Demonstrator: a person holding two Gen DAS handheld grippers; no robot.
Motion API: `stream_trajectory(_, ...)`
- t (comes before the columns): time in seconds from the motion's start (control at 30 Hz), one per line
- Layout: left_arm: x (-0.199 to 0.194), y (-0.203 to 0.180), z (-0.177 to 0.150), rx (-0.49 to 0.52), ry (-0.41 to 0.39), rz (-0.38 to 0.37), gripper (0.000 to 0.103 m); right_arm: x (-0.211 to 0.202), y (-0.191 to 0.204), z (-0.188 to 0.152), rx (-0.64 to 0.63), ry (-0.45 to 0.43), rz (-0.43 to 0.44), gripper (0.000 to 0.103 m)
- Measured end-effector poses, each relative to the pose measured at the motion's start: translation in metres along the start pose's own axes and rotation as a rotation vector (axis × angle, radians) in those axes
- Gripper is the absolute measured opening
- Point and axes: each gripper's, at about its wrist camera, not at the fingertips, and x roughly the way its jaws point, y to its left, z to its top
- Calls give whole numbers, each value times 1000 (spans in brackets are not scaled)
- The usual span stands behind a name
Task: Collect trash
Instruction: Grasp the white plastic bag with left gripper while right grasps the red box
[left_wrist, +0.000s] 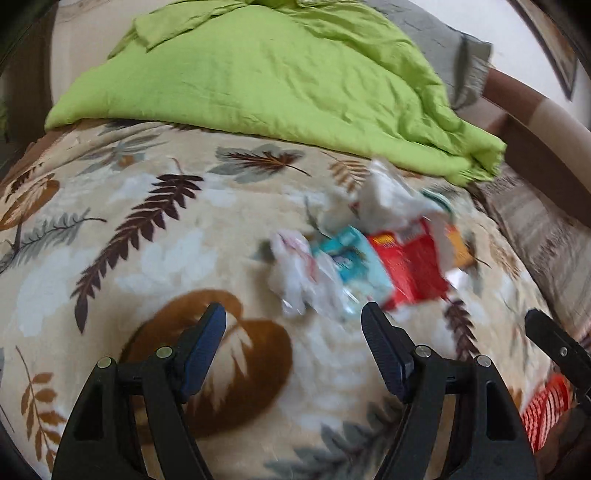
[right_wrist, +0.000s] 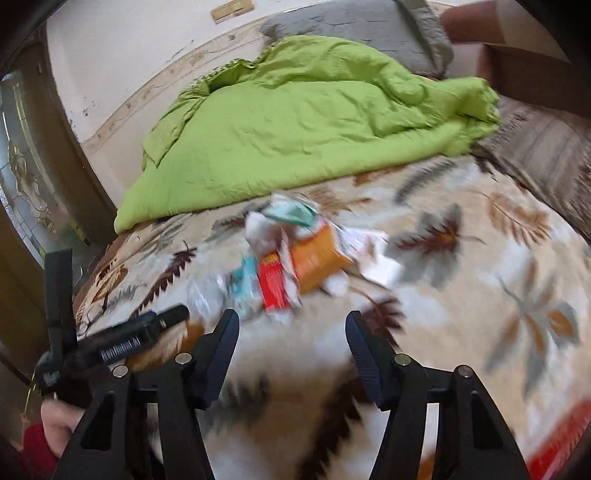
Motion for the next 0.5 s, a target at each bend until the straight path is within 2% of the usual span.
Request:
stream_trajectory(0.07,6,2,5,-18,-8,-4,75,26,3,9,-9,8,-31,52)
stream_trajectory(0.13,15,4,13,-19,-23,3,75,49,2,14,13,27,-33,50)
stream_trajectory(0.17,17,5,14,-18,-23,8,75,61,1,15,21,32,-45,44)
stream_trajectory(0.23,28,5,16,-20,-12,24,75,81,1,17,27,46,-49,42)
stream_trajectory(0.3,37,6,16,-25,-7,30,75,94,3,15,20,70,-34,31)
stream_trajectory(0.33,41,7,14,-22,-5,32,69,98,5,13,0,79,-36,27)
stream_trajectory(0.37,44,7,13,-17,4,26,62,100,7,10,-25,83,-47,16)
stream_trajectory(0.4,47,7,12,-19,14,16,45,101,8,8,-49,79,-64,8)
stream_trajectory(0.43,50,8,12,-28,25,-6,31,97,7,6,-61,66,-82,7)
stream_trajectory(0.5,48,4,9,-11,17,-7,26,92,2,4,-40,53,-72,5)
